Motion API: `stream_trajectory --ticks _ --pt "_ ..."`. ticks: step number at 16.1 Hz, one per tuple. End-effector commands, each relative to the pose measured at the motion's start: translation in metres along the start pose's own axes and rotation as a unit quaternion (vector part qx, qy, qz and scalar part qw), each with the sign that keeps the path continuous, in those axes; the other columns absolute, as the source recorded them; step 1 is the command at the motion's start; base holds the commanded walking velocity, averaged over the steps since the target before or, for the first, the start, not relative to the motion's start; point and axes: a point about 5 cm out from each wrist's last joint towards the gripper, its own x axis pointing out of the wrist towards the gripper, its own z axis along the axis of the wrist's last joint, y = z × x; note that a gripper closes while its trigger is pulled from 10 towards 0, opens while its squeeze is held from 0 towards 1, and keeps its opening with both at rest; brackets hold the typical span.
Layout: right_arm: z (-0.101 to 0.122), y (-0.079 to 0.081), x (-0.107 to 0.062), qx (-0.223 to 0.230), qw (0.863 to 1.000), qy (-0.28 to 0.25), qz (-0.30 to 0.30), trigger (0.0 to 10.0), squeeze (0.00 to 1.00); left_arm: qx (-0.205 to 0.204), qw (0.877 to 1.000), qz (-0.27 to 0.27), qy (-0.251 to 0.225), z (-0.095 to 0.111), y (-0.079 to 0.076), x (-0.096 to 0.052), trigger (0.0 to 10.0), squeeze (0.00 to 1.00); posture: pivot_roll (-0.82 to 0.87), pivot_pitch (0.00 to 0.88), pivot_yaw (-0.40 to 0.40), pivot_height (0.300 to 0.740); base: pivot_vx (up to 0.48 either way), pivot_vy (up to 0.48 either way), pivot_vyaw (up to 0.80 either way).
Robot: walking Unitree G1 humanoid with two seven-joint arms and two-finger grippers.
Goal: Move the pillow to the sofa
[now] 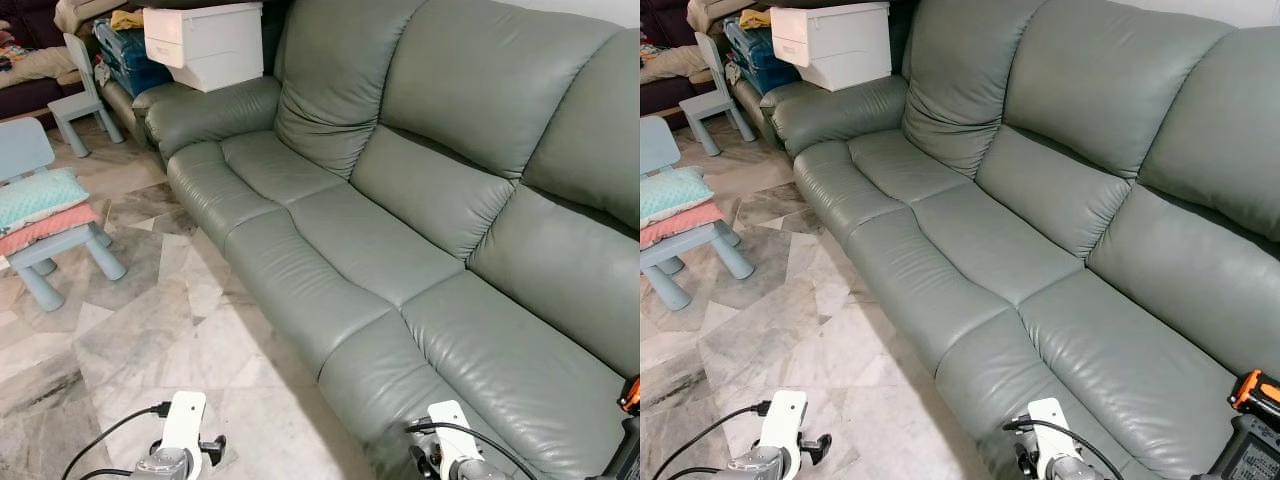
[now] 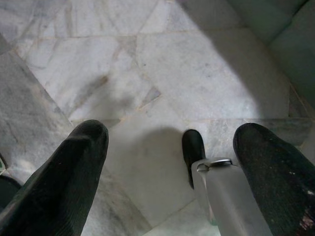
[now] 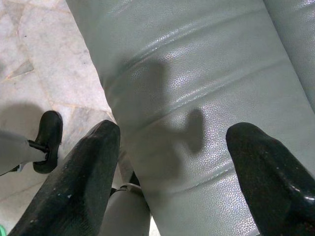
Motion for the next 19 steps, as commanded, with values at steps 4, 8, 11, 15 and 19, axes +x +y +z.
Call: stream_trajectory --ticks 4,8,11,15,19 --pt "0.0025 0.0009 0.0004 -0.004 1.000 -0.006 0.000 10.0 0.00 0.005 1.000 0.004 0.000 0.0009 0.0042 -0.0004 10.0 0.00 -0.05 0.000 0.053 0.740 0.000 0.000 0.00" --pt "0.0025 0.0009 0.0004 -0.004 1.000 -0.006 0.000 10.0 0.00 0.005 1.000 0.004 0.000 0.0009 0.0042 -0.0004 10.0 0.00 -0.05 0.000 0.053 0.740 0.000 0.000 0.00" --pt "0.0025 0.0009 0.0004 -0.004 1.000 -0.006 0.000 10.0 0.00 0.005 1.000 0.004 0.000 0.0009 0.0042 -0.0004 10.0 0.00 -0.05 0.000 0.053 0.740 0.000 0.000 0.00" --pt "0.0034 0.0010 0.0007 0.007 1.000 -0.006 -0.001 10.0 0.00 0.030 1.000 -0.007 0.001 0.0023 0.0013 0.0000 10.0 0.00 -0.06 0.000 0.058 0.740 0.000 0.000 0.00" --pt "0.0007 0.0012 0.0003 0.009 1.000 -0.002 -0.002 10.0 0.00 0.010 1.000 0.006 -0.013 0.0090 0.0080 -0.0004 10.0 0.00 -0.06 0.000 0.059 0.740 0.000 0.000 0.00"
